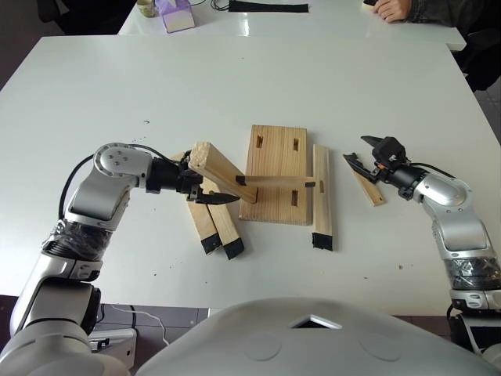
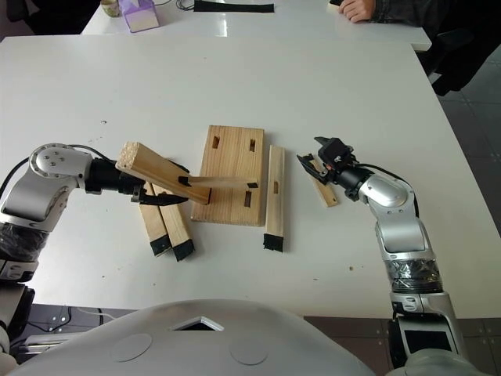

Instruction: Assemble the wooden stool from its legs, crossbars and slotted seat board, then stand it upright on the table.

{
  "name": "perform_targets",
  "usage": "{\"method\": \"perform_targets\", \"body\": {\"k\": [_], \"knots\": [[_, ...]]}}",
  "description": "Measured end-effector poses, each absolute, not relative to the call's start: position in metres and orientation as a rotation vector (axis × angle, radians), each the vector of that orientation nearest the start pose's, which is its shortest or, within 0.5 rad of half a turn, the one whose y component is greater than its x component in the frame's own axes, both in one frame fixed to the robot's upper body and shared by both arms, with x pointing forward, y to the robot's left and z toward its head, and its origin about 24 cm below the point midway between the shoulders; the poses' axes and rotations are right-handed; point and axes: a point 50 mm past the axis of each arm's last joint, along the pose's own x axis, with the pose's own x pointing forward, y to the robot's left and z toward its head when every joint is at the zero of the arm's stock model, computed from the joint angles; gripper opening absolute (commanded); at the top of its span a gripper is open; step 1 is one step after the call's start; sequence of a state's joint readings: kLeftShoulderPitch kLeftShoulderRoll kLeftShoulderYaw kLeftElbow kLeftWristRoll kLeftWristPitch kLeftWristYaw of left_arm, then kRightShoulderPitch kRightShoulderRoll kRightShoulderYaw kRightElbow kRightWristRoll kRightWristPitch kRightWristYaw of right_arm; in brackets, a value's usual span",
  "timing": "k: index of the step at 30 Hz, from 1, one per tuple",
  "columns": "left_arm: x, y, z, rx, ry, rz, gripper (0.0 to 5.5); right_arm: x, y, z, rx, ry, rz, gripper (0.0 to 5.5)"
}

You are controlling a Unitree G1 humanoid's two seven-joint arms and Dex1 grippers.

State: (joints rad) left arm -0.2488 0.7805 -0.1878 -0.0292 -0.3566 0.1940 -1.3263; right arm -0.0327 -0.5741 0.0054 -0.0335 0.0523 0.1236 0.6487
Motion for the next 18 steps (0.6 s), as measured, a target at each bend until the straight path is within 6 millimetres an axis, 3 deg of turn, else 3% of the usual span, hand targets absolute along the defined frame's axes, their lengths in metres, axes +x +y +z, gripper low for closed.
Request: {"method": "perform_targets", "body": {"k": [3,8,12,18], "knots": [[0.243,0.204,0.106,0.367,0.331,-1.391,3.28,0.246,-0.228,0.067,-0.491,0.222,0.601,3.01],[0.213,0.216,0.099,0.349,0.400,-1.240,3.28,0.229,-0.235,0.064,-0.482,0.239,0.555,3.01],[0.189,0.208,0.088,0.289,0.426,-1.151,3.28,0.218,-0.239,0.059,-0.471,0.269,0.524,3.01],[0.171,0.195,0.075,0.241,0.441,-1.109,3.28,0.219,-0.239,0.063,-0.472,0.263,0.513,3.01]]}}
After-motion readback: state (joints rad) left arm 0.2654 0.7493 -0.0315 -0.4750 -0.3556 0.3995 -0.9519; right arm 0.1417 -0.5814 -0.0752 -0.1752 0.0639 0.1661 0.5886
